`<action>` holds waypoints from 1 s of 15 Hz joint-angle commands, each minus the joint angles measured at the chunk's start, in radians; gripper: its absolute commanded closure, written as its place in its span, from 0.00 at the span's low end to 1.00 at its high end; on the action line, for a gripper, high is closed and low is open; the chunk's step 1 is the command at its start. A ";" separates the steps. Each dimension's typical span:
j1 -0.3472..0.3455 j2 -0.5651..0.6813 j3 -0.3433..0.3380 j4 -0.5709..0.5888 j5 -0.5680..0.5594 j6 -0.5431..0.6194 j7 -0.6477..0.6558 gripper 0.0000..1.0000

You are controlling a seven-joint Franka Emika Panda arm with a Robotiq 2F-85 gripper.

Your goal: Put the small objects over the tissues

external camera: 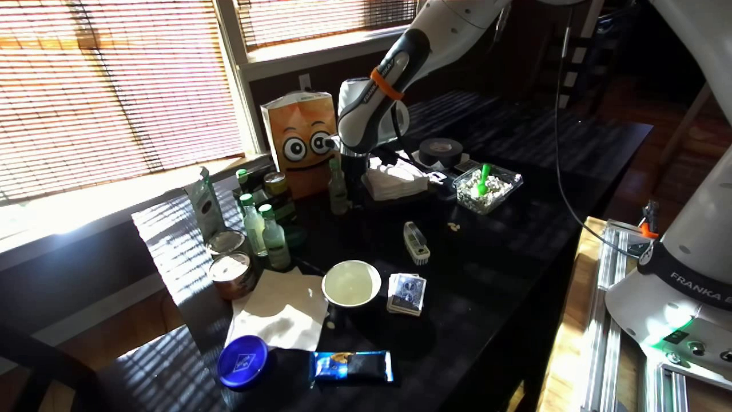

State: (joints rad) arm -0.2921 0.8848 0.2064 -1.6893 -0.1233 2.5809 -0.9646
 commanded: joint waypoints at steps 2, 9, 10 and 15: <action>0.024 0.003 -0.019 0.035 0.017 -0.101 -0.043 0.40; 0.021 -0.011 -0.008 0.029 0.033 -0.065 -0.065 0.79; 0.022 -0.017 -0.010 0.026 0.032 -0.063 -0.065 0.79; -0.001 -0.080 0.002 -0.016 0.042 -0.082 -0.111 0.79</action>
State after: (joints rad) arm -0.2809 0.8626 0.2015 -1.6661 -0.1158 2.5135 -1.0186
